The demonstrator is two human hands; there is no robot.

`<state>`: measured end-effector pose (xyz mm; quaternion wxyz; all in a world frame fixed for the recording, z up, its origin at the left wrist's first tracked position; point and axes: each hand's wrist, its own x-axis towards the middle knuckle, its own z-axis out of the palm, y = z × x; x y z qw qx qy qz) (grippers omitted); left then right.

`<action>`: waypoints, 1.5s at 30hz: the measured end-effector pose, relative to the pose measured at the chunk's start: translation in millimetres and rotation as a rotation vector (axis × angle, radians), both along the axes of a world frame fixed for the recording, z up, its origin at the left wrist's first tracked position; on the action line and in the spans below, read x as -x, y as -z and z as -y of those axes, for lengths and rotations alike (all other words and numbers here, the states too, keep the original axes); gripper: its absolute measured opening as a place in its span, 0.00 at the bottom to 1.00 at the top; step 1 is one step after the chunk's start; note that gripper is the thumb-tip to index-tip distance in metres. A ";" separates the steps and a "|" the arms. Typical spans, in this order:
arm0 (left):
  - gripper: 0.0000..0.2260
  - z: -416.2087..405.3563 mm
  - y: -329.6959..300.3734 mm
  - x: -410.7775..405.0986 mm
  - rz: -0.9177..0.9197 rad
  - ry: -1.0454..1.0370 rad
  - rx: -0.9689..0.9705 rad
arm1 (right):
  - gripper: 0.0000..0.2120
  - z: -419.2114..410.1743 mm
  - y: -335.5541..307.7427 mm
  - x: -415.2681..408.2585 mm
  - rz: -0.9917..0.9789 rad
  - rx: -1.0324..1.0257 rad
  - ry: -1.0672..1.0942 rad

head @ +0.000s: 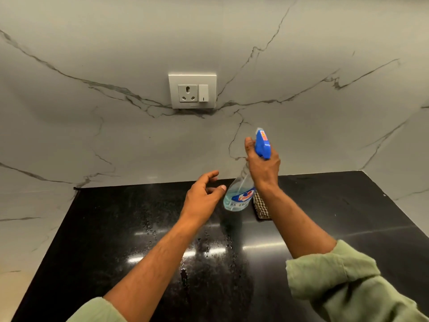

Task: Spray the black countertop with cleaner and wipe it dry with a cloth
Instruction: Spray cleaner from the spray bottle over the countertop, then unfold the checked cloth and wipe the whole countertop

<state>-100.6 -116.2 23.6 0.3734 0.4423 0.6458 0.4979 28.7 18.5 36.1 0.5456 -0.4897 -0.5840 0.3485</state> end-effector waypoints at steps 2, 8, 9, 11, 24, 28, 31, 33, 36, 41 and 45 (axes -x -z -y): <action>0.21 -4.4 6.5 1.5 0.009 -0.023 0.017 | 0.14 -24.9 -6.1 -5.3 0.019 -0.021 0.018; 0.21 -6.3 29.8 -5.5 0.028 -0.025 0.067 | 0.12 -81.6 -0.5 -23.7 0.094 -0.061 0.038; 0.21 -5.3 34.8 -6.0 0.030 -0.027 0.077 | 0.13 -88.9 2.7 -27.8 0.097 -0.061 0.041; 0.21 -2.5 43.6 -5.1 0.028 -0.036 0.100 | 0.14 -101.6 10.3 -35.4 0.103 -0.058 0.044; 0.19 -5.7 61.6 3.4 0.051 -0.063 0.141 | 0.17 -129.6 35.9 -57.0 0.130 0.025 0.032; 0.19 -8.0 62.9 -5.5 0.072 -0.041 0.139 | 0.16 -129.3 35.6 -57.1 0.168 0.045 0.037; 0.19 -9.6 63.4 -9.9 0.085 -0.030 0.136 | 0.28 -127.5 39.5 -58.3 0.202 0.094 0.066; 0.19 -10.3 62.9 -10.7 0.091 -0.027 0.133 | 0.44 -119.9 45.7 -60.3 0.226 0.183 0.132; 0.19 -9.9 62.7 -11.3 0.102 -0.028 0.129 | 0.52 -85.7 67.8 -62.9 0.191 0.307 0.285; 0.18 -3.1 63.9 -12.7 0.089 -0.025 0.135 | 0.46 -19.9 141.8 -64.6 0.556 0.353 0.215; 0.18 4.0 63.0 -9.2 0.077 -0.025 0.145 | 0.36 -1.3 170.8 -66.5 0.961 0.442 0.042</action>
